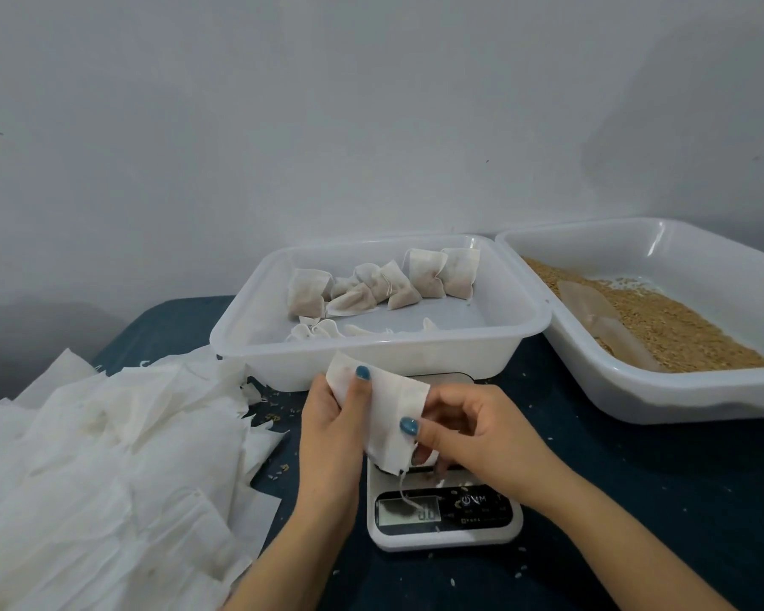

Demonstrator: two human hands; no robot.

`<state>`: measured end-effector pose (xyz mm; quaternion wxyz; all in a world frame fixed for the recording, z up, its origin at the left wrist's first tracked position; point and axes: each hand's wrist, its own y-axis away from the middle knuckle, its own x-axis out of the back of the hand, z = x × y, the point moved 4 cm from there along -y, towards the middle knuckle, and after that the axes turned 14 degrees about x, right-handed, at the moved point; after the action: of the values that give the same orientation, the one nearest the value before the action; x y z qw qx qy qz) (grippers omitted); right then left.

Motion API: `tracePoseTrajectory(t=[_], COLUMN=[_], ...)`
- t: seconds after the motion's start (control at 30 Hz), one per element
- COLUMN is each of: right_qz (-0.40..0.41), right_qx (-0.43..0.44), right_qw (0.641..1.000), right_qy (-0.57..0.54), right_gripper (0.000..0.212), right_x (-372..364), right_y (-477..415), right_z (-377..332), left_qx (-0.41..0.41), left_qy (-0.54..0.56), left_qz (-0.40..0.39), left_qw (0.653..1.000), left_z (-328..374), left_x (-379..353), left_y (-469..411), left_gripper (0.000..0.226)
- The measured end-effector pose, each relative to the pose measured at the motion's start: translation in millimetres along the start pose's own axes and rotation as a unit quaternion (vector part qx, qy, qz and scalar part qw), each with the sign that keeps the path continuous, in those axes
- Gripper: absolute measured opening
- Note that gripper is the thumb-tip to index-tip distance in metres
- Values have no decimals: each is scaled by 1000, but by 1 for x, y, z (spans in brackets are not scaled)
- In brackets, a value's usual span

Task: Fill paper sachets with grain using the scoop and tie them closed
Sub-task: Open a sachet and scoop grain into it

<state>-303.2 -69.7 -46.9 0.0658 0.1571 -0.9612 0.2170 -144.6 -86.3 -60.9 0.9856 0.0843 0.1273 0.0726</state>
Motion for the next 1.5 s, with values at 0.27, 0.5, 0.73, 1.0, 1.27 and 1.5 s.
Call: tracePoseTrajectory(t=[0.27,0.5,0.73,1.0,1.27,1.5], right_qz=[111,99,117,106,97,118], right_qx=[-42,-53,-58,-51,-47,-50], right_qw=[991,992,991,992,992,989], right_qy=[61,62,-42,-53,-70,-78], right_gripper=[15,19,15,18,19,15], right_x=[24,24,26,26,27,28], right_y=[-2,-2,-2,-2,-1,-2], right_z=[0,3,3,3,5,8], left_qx=[-2,-12,40,57,62,36], left_qy=[-115,-192,-79,-64,-57,-92], left_qz=[-73,-97,-106,-124,-123,-105], left_qw=[991,976,990,989,989,989], left_z=[-1,-4,-4,-2,-2,-2], left_x=[0,-4,0,-2,-1,-1], left_y=[-6,-3,-2,0,0,0], left_gripper=[48,32,38,41,37,40])
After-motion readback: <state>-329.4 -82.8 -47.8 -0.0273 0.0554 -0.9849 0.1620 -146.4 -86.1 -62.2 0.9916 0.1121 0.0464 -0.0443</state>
